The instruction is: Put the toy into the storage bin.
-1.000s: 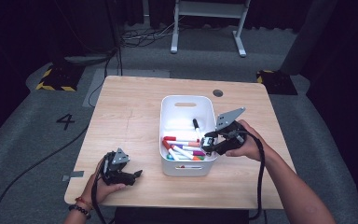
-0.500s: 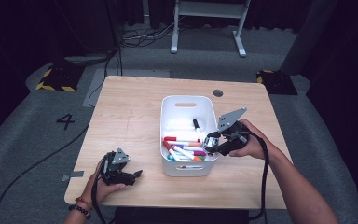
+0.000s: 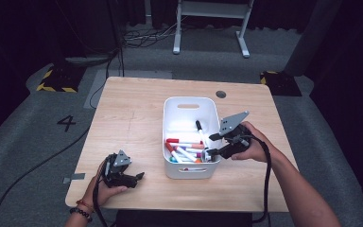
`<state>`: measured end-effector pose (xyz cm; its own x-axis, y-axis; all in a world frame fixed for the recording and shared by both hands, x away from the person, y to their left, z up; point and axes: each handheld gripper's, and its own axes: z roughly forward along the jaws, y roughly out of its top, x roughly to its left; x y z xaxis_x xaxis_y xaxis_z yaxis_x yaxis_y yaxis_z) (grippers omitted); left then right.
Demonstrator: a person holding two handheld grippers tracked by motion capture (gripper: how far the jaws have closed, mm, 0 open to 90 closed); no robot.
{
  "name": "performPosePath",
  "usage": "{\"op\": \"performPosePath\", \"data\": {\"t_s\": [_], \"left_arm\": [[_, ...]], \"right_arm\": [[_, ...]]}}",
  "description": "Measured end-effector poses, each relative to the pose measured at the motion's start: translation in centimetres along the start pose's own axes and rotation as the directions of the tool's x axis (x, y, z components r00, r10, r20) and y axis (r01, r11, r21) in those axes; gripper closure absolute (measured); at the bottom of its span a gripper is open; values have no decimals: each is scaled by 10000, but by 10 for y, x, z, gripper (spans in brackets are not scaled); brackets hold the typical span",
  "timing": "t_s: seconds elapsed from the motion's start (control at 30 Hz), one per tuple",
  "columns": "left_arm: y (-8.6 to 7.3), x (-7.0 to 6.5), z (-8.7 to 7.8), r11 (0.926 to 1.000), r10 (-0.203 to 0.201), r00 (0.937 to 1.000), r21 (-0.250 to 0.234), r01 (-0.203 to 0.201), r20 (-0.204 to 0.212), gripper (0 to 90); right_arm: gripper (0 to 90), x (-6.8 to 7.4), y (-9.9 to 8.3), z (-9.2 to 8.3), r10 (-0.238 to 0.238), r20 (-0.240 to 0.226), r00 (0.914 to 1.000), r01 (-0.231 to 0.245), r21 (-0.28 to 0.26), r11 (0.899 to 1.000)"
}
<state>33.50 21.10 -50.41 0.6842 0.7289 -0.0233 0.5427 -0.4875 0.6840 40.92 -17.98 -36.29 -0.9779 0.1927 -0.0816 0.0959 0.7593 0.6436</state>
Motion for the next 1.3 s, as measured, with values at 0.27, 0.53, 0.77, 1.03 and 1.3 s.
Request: {"op": "performPosePath", "data": {"t_s": [0.27,0.53,0.77,1.03,1.3], "left_arm": [[0,0,0,10000,1,10000,2,-1,-3,158],[0,0,0,10000,1,10000,0,-1,-4,158],[0,0,0,10000,6,10000,1,-6,-5,158],[0,0,0,10000,2,10000,2,-2,3,158],[0,0,0,10000,4,10000,3,-4,-1,158]], "right_arm": [[436,1,2,-1,22,233,9997,-19,-139,9999],[413,4,3,-2,-26,564,9984,41,-271,9996],[355,3,0,-4,227,887,9958,-183,-492,9986],[282,-2,-6,-16,1098,1777,9779,-868,-1323,9874],[279,-4,-16,-31,1544,2186,9635,-1170,-1749,9776]]}}
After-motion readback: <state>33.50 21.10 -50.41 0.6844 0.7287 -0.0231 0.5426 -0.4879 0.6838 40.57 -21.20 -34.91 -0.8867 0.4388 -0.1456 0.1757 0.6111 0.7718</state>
